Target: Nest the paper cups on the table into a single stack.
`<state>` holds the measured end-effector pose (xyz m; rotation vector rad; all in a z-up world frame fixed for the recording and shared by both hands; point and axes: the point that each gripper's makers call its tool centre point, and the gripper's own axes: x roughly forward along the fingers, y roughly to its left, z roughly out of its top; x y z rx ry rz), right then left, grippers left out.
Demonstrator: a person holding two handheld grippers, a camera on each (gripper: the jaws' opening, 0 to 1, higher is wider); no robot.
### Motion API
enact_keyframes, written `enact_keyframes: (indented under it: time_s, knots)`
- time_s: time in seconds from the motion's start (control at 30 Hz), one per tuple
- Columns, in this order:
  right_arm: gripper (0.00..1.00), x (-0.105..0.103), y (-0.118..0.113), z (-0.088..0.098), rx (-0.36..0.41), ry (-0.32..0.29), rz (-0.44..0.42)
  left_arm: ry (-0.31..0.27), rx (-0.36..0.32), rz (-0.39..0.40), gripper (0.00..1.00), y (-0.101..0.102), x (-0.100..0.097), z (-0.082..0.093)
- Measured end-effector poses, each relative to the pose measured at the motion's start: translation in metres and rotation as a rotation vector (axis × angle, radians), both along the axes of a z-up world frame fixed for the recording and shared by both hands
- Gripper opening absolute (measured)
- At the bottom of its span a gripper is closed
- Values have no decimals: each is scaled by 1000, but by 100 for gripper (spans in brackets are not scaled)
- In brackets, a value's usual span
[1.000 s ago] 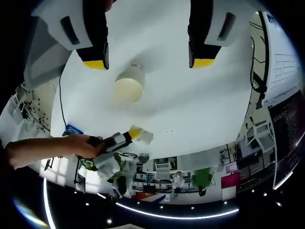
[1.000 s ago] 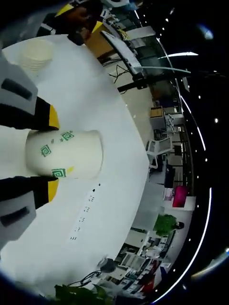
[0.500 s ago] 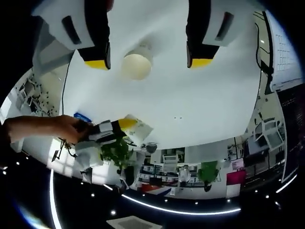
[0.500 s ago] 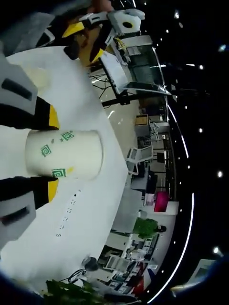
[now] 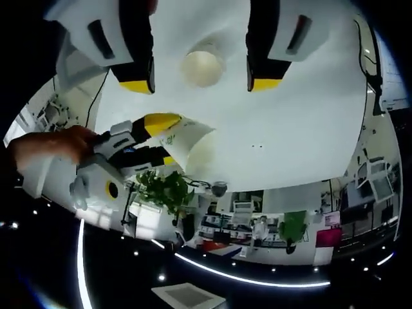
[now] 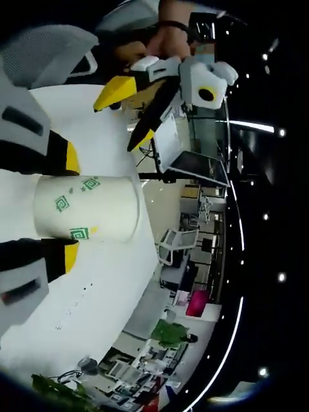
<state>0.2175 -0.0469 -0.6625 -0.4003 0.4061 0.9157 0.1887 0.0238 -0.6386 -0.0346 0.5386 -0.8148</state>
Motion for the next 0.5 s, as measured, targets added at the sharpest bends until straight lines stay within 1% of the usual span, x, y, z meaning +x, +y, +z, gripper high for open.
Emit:
enact_keyframes:
  time_s: [0.03, 0.1, 0.2, 0.33, 0.37, 0.4, 0.43, 0.5]
  knots:
    - [36, -5, 3, -4, -39, -14, 24, 6, -12, -7, 50, -2, -1, 0]
    - [36, -13, 8, -6, -60, -21, 55, 15, -25, -13, 44, -5, -2, 1]
    - [36, -23, 14, -7, -65, -29, 77, 31, -69, -35, 40, -12, -8, 5]
    - [36, -33, 21, -8, -90, -44, 118, 60, -90, -56, 38, -16, -11, 3]
    - [37, -38, 25, -10, -94, -44, 140, 100, -144, -56, 38, -20, -14, 4]
    - [37, -40, 26, -12, -102, -49, 149, 123, -177, -55, 38, -22, -16, 5]
    - [37, -40, 26, -12, -104, -47, 149, 128, -182, -57, 38, -23, -17, 5]
    - [37, -47, 30, -10, -105, -47, 162, 121, -178, -71, 38, -23, -18, 2]
